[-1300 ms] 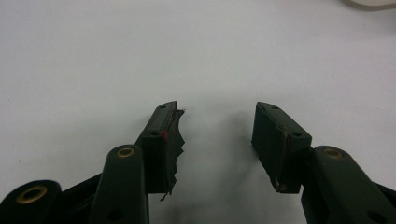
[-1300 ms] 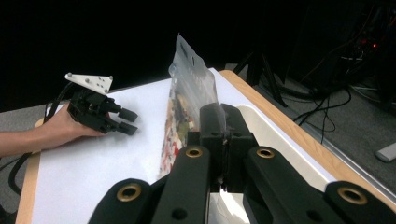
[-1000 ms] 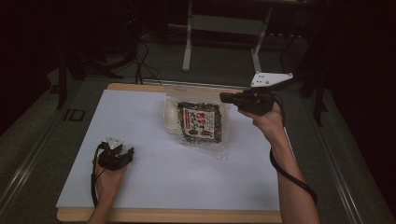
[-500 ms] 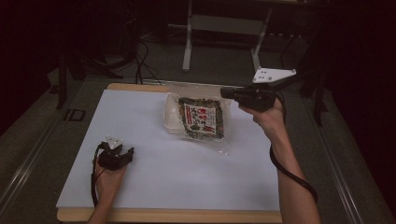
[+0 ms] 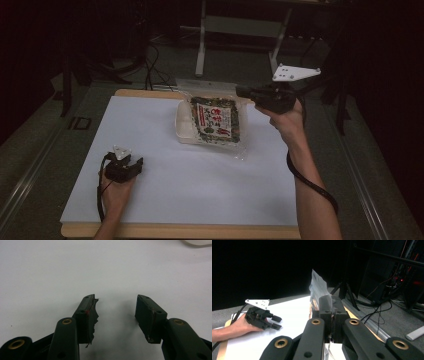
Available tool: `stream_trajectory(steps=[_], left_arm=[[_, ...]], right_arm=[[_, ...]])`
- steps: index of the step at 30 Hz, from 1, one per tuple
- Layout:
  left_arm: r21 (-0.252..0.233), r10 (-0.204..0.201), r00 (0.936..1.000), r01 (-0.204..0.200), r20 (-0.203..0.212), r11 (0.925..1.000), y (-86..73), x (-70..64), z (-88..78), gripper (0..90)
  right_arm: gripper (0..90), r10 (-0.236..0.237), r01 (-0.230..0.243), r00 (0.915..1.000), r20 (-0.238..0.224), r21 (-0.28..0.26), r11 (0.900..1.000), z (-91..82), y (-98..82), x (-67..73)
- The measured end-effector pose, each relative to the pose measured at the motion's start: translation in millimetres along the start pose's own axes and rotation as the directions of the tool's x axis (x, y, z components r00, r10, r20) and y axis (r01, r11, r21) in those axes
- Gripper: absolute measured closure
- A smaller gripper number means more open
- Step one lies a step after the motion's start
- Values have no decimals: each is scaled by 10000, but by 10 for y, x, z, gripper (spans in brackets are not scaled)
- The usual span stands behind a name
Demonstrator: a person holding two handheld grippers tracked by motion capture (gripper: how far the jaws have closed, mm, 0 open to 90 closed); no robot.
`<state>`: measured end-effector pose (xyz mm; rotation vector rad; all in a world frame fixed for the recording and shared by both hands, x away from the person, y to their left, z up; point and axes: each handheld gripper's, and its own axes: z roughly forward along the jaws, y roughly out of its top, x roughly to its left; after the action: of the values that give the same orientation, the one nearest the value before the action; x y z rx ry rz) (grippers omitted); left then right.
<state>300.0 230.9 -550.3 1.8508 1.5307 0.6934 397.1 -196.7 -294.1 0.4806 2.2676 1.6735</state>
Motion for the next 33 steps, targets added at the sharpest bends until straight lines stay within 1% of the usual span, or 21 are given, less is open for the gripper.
stream_trajectory(steps=[11, 21, 29, 33], left_arm=[[-10, -29, 10000, 29, -20, 10000, 0, 1, 0, 507], [6, -15, 10000, 15, 3, 10000, 0, 3, -2, 506], [11, -51, 10000, 51, 22, 10000, 1, 3, 3, 506], [14, -56, 10000, 56, 25, 10000, 1, 3, 3, 506]], right_arm=[[896, 104, -102, 9999, 92, -264, 9996, 76, 63, -25], [896, 279, -268, 9994, 216, -515, 9983, 160, 81, -57], [897, 325, -300, 9990, 297, -810, 9963, 173, 151, -65], [897, 315, -279, 9987, 400, -877, 9958, 181, 177, -65]])
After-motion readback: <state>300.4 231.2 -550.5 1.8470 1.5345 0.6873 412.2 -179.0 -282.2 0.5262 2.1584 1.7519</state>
